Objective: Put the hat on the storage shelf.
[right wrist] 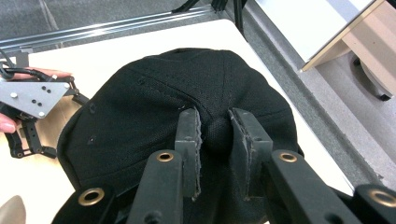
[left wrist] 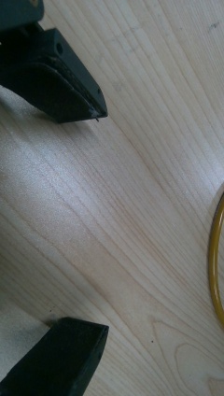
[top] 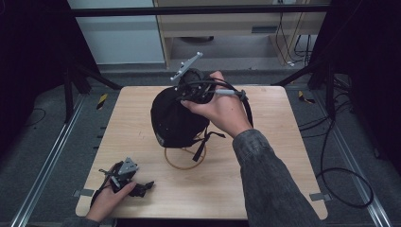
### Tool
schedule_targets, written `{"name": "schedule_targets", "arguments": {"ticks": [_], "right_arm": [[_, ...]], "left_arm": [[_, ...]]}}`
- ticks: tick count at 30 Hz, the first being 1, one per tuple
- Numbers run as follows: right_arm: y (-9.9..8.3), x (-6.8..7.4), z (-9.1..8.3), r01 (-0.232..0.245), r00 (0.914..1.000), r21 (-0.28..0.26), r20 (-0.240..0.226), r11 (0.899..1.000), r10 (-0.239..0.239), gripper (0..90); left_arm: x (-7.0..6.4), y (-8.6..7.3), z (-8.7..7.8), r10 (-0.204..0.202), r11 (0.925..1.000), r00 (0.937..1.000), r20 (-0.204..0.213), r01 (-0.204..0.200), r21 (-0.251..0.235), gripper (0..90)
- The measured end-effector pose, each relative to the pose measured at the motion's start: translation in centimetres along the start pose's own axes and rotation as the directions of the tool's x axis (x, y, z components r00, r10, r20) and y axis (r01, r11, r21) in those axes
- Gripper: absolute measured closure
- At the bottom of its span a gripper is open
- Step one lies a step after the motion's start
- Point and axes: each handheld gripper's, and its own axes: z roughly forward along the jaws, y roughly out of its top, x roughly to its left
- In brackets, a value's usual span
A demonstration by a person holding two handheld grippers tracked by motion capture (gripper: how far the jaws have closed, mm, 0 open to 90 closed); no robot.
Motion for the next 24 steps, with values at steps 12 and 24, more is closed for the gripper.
{"name": "schedule_targets", "arguments": {"ticks": [12, 24], "right_arm": [[0.1, 0.0, 0.9, 0.004, 0.9999, 0.017, -0.009, 1.000, -0.003, 73.3], [-0.4, 0.4, 1.2, -0.005, 0.9988, 0.001, -0.050, 1.000, 0.005, 70.7]], "left_arm": [[0.0, 0.0, 0.0, -0.001, 1.0000, 1.0000, 0.000, 0.001, 0.000, 0.0], [0.0, 0.0, 0.0, -0.001, 1.0000, 1.0000, 0.000, 0.001, 0.000, 0.0]]}}
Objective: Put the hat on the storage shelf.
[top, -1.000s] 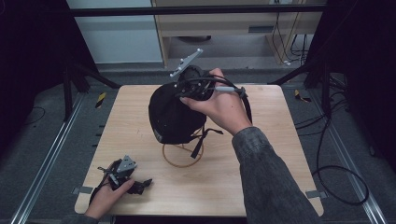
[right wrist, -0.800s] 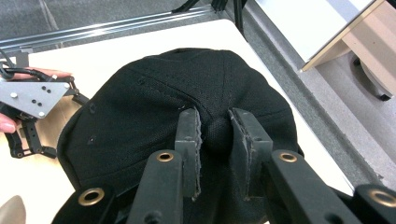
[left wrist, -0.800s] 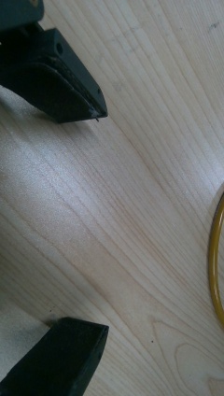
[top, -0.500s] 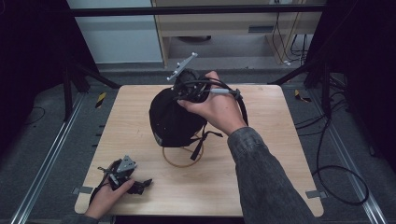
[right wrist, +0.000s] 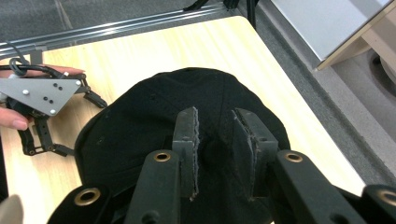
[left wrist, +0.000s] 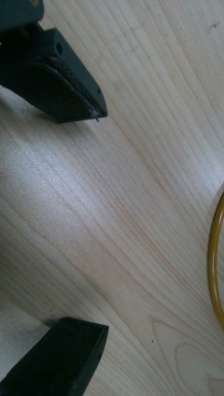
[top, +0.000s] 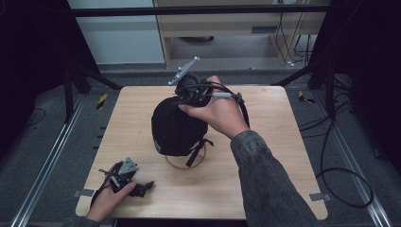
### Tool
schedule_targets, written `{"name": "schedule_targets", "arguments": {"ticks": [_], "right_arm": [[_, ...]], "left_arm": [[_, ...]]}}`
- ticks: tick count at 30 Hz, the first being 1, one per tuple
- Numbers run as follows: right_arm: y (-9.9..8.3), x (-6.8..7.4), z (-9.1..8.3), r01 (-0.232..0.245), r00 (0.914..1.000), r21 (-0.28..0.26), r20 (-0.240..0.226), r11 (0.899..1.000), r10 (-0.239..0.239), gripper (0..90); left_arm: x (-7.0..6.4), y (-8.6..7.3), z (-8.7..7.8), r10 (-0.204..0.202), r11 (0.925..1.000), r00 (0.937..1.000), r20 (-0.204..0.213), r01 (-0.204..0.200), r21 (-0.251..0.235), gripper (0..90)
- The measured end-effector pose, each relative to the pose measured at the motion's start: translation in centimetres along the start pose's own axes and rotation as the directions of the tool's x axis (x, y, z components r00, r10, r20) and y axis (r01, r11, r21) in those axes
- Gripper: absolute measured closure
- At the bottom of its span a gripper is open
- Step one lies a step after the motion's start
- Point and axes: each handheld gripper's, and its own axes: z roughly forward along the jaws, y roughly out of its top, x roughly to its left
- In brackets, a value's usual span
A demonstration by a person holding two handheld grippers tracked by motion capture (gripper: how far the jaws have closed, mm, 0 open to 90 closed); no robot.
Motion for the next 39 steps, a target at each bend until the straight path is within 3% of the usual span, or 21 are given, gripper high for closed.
{"name": "schedule_targets", "arguments": {"ticks": [15, 35, 39], "right_arm": [[-1.8, -0.1, -2.0, -0.029, 0.9996, -0.051, -0.005, 0.998, 0.029, 70.0], [-5.0, -0.5, -4.2, -0.069, 0.9972, -0.068, 0.024, 0.995, 0.071, 68.4], [-5.8, -0.5, -4.4, -0.086, 0.9949, -0.068, 0.046, 0.994, 0.089, 61.7]], "left_arm": [[0.0, 0.0, 0.0, 0.001, 1.0000, 1.0000, -0.001, -0.001, 0.000, 0.0], [0.0, 0.0, 0.0, 0.001, 1.0000, 1.0000, -0.001, -0.001, 0.000, 0.0], [0.0, 0.0, 0.0, 0.000, 1.0000, 1.0000, 0.000, 0.000, 0.000, 0.0]]}}
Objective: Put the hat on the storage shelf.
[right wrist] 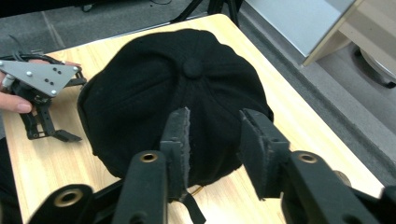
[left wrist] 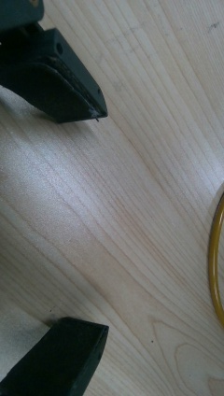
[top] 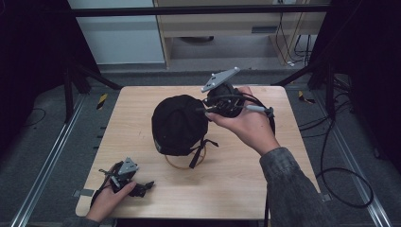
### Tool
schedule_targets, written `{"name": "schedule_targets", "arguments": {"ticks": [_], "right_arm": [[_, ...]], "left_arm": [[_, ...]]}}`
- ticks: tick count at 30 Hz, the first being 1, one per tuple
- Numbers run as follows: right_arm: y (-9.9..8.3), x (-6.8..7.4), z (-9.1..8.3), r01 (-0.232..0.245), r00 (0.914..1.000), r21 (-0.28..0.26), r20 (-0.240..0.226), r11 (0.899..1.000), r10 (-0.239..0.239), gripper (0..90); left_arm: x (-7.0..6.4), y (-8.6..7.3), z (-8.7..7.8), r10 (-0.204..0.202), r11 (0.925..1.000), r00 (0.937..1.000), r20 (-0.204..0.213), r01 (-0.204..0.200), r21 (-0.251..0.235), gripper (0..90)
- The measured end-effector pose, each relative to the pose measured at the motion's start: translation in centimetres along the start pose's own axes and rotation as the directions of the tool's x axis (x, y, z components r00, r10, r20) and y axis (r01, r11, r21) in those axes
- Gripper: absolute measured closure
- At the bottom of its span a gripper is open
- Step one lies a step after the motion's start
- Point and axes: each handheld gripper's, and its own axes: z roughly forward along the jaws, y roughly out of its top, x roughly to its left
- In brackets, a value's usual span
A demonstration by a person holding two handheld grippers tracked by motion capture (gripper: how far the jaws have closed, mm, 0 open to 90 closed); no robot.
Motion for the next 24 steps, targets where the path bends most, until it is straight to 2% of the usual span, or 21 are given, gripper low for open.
{"name": "schedule_targets", "arguments": {"ticks": [8, 10, 12, 15, 16, 18, 20, 24], "right_arm": [[-1.0, -0.3, -0.5, -0.021, 0.9996, -0.001, 0.021, 1.000, 0.021, 52.4], [-1.4, -0.5, -0.7, -0.037, 0.9976, -0.004, 0.059, 0.999, 0.037, 41.5], [-1.6, -0.6, -0.8, -0.039, 0.9967, -0.006, 0.071, 0.999, 0.040, 38.4], [-2.1, -1.0, -1.3, -0.084, 0.9907, -0.009, 0.106, 0.996, 0.084, 24.0], [-2.1, -1.0, -1.3, -0.084, 0.9907, -0.009, 0.106, 0.996, 0.084, 24.0], [-2.6, -1.3, -1.4, -0.104, 0.9860, -0.004, 0.131, 0.995, 0.103, 16.4], [-2.8, -1.3, -1.5, -0.109, 0.9842, -0.008, 0.139, 0.994, 0.109, 14.0], [-3.8, -1.9, -1.7, -0.165, 0.9743, 0.003, 0.156, 0.986, 0.162, 6.7]], "left_arm": [[0.0, 0.0, 0.0, 0.000, 1.0000, 1.0000, 0.000, 0.000, 0.000, 0.0], [0.0, 0.0, 0.0, 0.000, 1.0000, 1.0000, 0.000, 0.000, 0.000, 0.0], [0.0, 0.0, 0.0, 0.000, 1.0000, 1.0000, 0.000, 0.000, 0.000, 0.0], [0.0, 0.0, 0.0, 0.000, 1.0000, 1.0000, 0.000, 0.000, 0.000, 0.0], [0.0, 0.0, 0.0, 0.000, 1.0000, 1.0000, 0.000, 0.000, 0.000, 0.0], [0.0, 0.0, 0.0, 0.000, 1.0000, 1.0000, 0.000, 0.000, 0.000, 0.0], [0.0, 0.0, 0.0, 0.000, 1.0000, 1.0000, 0.000, 0.000, 0.000, 0.0], [0.0, 0.0, 0.0, 0.000, 1.0000, 1.0000, -0.001, 0.000, -0.002, 0.0]]}}
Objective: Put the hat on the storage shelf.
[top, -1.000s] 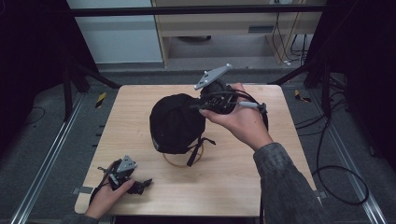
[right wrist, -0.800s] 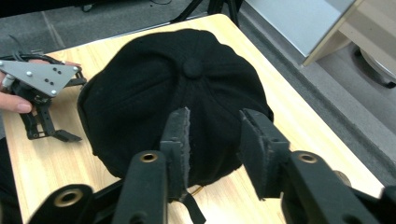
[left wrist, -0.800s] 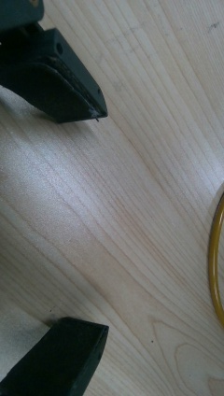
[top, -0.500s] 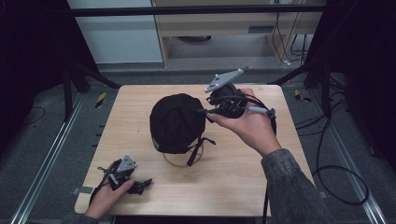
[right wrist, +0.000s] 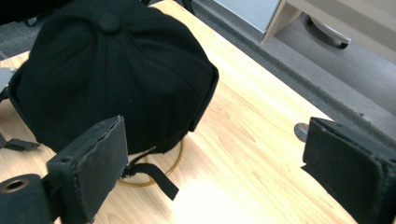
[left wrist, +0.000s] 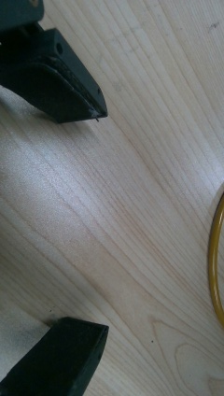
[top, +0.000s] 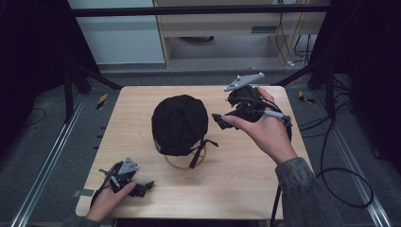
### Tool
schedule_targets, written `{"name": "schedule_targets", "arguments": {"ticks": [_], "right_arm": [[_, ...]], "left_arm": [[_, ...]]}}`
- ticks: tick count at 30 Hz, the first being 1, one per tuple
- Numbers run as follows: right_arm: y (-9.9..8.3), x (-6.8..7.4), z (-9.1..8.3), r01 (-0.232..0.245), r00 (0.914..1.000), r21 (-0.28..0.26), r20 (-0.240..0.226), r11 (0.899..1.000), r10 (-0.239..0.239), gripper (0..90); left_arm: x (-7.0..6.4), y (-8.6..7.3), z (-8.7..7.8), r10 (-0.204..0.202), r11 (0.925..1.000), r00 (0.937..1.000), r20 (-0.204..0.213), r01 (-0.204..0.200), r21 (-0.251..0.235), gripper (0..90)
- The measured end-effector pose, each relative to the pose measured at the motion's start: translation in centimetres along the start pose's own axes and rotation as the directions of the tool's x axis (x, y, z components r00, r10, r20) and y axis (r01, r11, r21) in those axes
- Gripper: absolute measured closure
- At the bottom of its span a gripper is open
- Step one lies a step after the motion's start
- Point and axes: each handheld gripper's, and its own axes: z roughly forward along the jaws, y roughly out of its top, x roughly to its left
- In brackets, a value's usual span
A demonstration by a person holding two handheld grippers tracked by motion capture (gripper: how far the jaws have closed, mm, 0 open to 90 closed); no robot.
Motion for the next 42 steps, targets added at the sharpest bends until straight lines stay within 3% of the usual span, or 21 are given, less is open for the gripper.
{"name": "schedule_targets", "arguments": {"ticks": [9, 14, 17, 18, 20, 24, 31, 35, 42], "right_arm": [[-1.9, -0.5, -0.3, -0.009, 0.9994, -0.004, 0.034, 1.000, 0.009, 6.2], [-3.9, -0.9, -0.7, -0.023, 0.9987, -0.001, 0.046, 1.000, 0.023, 5.6], [-4.8, -1.0, -0.7, -0.026, 0.9985, -0.012, 0.048, 1.000, 0.027, 6.0], [-5.8, -0.8, -0.9, -0.024, 0.9994, -0.050, 0.026, 0.998, 0.025, 5.7], [-6.7, -0.5, -0.9, -0.015, 0.9998, -0.061, 0.014, 0.998, 0.016, 5.2], [-7.9, -0.2, -0.8, -0.015, 0.9993, -0.059, 0.035, 0.998, 0.017, 5.7], [-10.8, -0.2, -0.4, -0.050, 0.9972, -0.045, 0.054, 0.998, 0.052, 6.4], [-13.2, 0.3, 0.4, -0.092, 0.9929, -0.054, 0.070, 0.994, 0.096, 7.4], [-15.5, 0.4, 1.5, -0.127, 0.9886, -0.059, 0.073, 0.990, 0.131, 8.4]], "left_arm": [[0.0, 0.0, 0.0, 0.000, 1.0000, 1.0000, -0.001, 0.000, 0.000, 0.0], [0.0, 0.0, 0.0, 0.000, 1.0000, 1.0000, -0.001, 0.000, -0.001, 0.0], [0.0, 0.0, 0.0, 0.000, 1.0000, 1.0000, -0.001, 0.000, -0.001, 0.0], [0.0, 0.0, 0.0, -0.001, 1.0000, 1.0000, 0.000, 0.001, 0.000, 0.0], [0.0, 0.0, 0.0, 0.001, 1.0000, 1.0000, 0.000, -0.001, 0.002, 0.0], [0.0, 0.0, 0.0, 0.001, 1.0000, 1.0000, -0.001, -0.001, 0.002, 0.0], [0.0, 0.0, 0.0, 0.000, 1.0000, 1.0000, -0.001, 0.000, 0.002, 0.0], [0.0, 0.0, 0.0, 0.000, 1.0000, 1.0000, -0.001, 0.000, 0.002, 0.0], [0.0, 0.0, 0.0, 0.000, 1.0000, 1.0000, -0.001, 0.000, 0.002, 0.0]]}}
